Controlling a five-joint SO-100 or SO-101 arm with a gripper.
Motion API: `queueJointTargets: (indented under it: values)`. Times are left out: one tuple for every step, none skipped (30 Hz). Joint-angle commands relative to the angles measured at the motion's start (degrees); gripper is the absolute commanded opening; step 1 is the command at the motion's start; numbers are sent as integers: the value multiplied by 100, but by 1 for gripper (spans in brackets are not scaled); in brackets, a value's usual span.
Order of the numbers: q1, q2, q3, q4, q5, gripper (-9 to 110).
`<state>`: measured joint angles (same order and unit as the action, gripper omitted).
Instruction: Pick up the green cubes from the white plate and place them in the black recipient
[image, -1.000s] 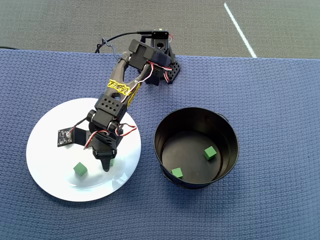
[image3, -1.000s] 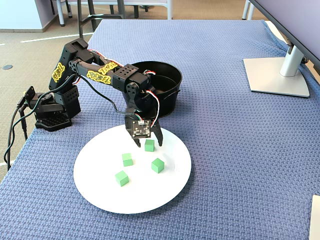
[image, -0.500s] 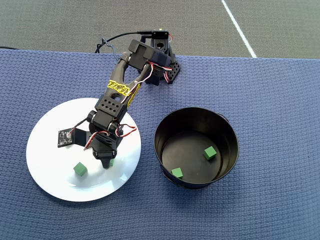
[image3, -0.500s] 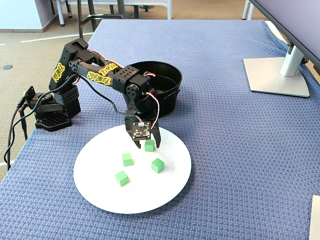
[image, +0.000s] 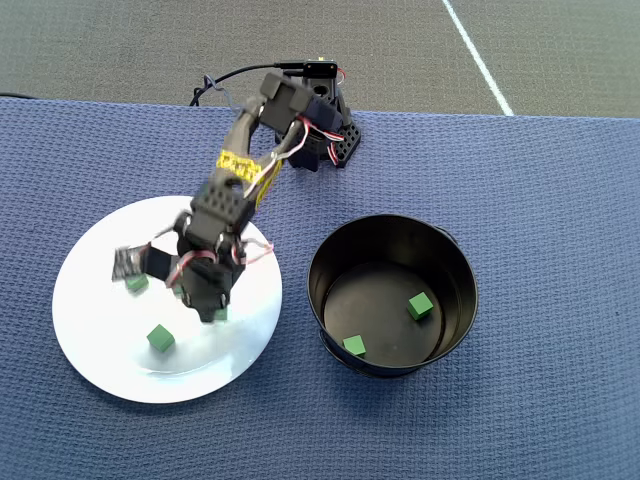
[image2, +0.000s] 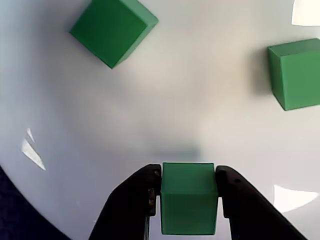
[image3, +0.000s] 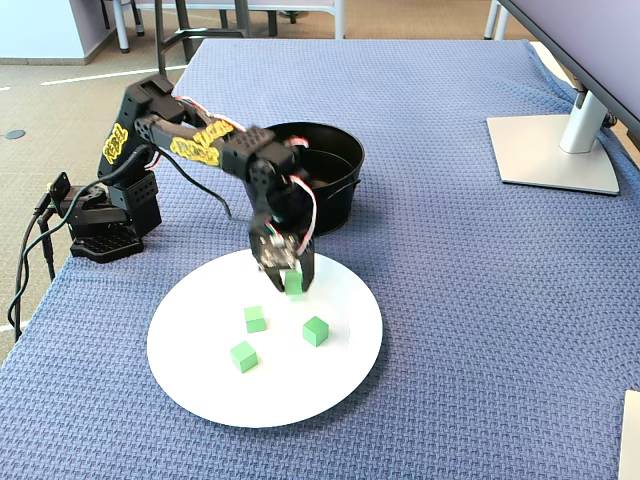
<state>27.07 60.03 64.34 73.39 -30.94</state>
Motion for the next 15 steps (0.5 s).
queueJointTargets:
  values:
    - [299,1538,-308,492,325,0]
    - [316,1846,-264,624,387,0]
    - [308,2188,-176,747,439,0]
    - [246,2522,-70,870,519,0]
    - [149,2813,0,1011,589,0]
    - [26,3076,79,1134,703,0]
    - [-114,3349,185,1213,826,0]
    - [-299,3621,334,1248,932,0]
    - [-510,3876,510,1248,1055,0]
    - [-765,4113,729,1169,1187,0]
    - [-1046,4324,993,1028,1318,0]
    - [-1354,4438,1195,914,1468,0]
    - [-1688,4482,1345,835,1600,0]
    - [-2048,4491,1468,756,1758,0]
    - [-2417,4438,1547,721,1890,0]
